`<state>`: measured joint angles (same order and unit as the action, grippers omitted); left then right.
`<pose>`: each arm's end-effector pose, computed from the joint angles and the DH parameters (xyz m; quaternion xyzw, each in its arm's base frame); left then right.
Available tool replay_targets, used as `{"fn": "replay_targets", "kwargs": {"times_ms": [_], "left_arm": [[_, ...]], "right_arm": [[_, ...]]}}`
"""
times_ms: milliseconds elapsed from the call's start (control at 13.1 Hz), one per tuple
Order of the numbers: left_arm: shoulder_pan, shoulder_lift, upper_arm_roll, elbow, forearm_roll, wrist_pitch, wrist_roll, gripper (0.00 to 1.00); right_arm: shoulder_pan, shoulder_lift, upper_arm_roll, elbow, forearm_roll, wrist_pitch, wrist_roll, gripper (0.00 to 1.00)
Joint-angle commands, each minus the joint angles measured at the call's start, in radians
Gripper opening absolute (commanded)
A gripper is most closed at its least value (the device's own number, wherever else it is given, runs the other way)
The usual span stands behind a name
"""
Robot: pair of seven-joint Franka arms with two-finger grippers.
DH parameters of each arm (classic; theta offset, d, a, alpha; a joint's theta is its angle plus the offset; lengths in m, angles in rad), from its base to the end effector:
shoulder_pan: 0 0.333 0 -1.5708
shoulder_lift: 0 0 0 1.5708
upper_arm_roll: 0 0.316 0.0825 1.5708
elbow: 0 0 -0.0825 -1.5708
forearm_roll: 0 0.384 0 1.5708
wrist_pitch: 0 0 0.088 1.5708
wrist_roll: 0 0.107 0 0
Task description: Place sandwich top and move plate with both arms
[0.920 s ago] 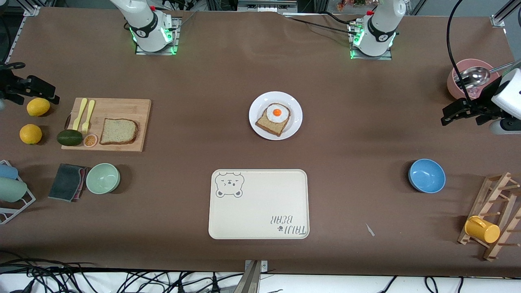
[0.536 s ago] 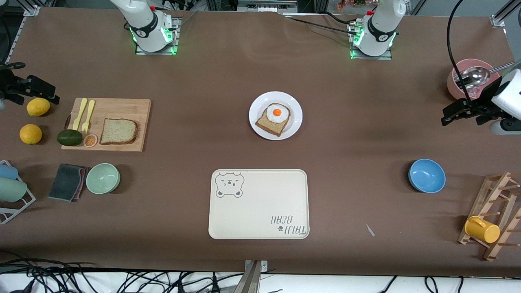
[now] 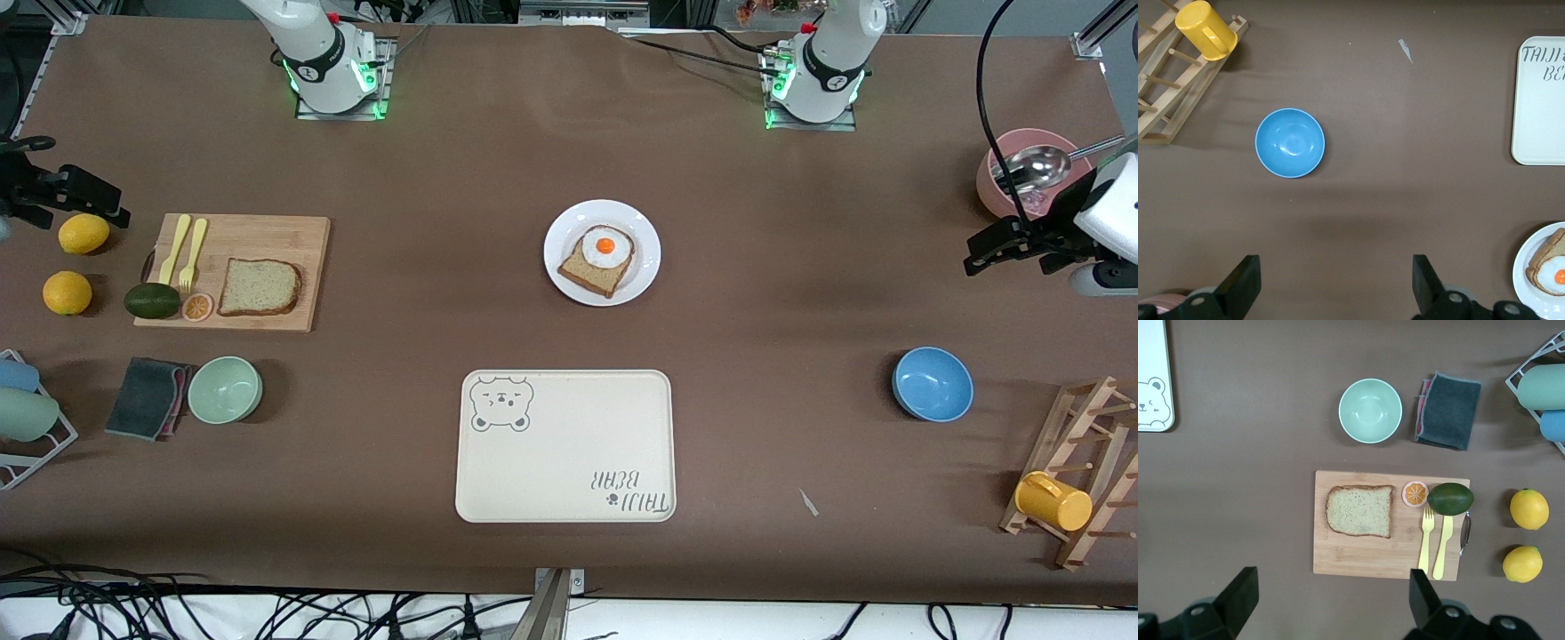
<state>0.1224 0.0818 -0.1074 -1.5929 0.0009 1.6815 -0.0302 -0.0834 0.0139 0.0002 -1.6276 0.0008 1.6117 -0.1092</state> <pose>0.5870 0.0112 0.5773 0.9997 0.0227 0.0036 0.0040 0.5586 -0.0465 0.5934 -0.9998 -0.0130 0.0148 0.0018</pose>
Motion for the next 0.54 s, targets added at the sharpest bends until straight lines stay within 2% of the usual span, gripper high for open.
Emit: {"fn": "replay_targets", "kwargs": {"times_ms": [0, 460], "left_arm": [[0.003, 0.013, -0.005, 0.031, 0.014, -0.023, 0.019, 1.0], [0.003, 0.013, -0.006, 0.024, 0.014, -0.045, 0.023, 1.0]], "right_arm": [[0.002, 0.0, 0.001, 0.015, 0.005, -0.013, 0.016, 1.0], [0.005, 0.004, 0.003, 0.015, 0.005, -0.018, 0.006, 1.0]]}}
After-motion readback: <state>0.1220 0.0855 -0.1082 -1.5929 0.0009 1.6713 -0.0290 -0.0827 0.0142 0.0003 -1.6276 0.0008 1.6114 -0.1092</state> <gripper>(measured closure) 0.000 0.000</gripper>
